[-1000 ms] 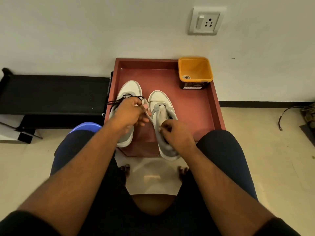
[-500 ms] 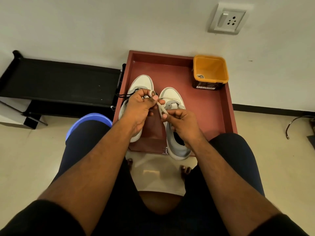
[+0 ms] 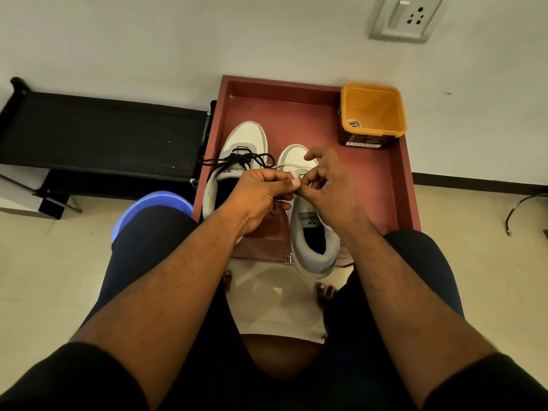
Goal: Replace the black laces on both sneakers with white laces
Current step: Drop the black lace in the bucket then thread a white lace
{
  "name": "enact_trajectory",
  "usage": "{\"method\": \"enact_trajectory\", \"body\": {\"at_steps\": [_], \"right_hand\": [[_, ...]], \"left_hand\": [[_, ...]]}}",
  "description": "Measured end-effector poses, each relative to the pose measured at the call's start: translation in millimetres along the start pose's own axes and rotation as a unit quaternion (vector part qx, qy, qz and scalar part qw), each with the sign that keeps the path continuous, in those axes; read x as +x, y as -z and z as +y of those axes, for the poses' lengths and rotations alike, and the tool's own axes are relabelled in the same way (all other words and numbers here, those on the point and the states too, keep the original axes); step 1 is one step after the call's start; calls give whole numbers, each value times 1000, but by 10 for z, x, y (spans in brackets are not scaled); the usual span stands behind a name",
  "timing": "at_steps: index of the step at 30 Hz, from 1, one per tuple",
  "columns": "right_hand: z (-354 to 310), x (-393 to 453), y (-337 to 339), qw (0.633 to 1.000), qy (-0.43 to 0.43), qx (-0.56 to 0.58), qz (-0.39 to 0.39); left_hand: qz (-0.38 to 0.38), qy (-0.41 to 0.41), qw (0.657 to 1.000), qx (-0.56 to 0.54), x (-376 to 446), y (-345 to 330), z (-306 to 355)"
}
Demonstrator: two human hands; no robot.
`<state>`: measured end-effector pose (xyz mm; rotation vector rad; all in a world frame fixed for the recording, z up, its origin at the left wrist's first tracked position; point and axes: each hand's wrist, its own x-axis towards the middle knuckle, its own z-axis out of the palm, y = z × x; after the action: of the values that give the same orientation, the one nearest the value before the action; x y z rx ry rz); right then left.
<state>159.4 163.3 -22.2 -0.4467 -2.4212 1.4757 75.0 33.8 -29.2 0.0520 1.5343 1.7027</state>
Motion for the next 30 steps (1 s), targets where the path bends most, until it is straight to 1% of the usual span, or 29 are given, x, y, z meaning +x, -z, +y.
{"method": "enact_trajectory", "body": {"at_steps": [3,4,5,7,8,10,12,15,20,25,30], "right_hand": [[91,116,94,1000,-15,0,-27],[157,177,133,999,-27,-38,-27],[236,239,162,993,-39,-107,-31],[342,318,168,965,-67,-246,-58],[360,339,136,954,-81,-280,-75],[343,360,52,944,-98,-301,-94],[313,371,-10,945,-123,-290,-91],[355,375,-63,959,-165,-221,-71],[421,354,-134,975,-192,-112,-30],[447,338,-168,976,-201,-77,-9],[471,354,-179,973,-225,-48,9]], "left_hand": [[67,-52,996,-34,91,-27,-23],[94,-81,992,-23,137,-37,-38],[114,-105,988,6,185,-52,-61],[130,-129,981,66,270,-100,-129],[135,-136,977,89,322,-124,-175],[145,-143,972,116,435,-158,-269],[150,-139,970,128,526,-172,-351],[160,-149,964,152,664,-155,-474],[177,-155,960,154,778,-136,-584],[189,-151,960,139,821,-152,-608],[188,-187,949,173,795,-171,-588]]}}
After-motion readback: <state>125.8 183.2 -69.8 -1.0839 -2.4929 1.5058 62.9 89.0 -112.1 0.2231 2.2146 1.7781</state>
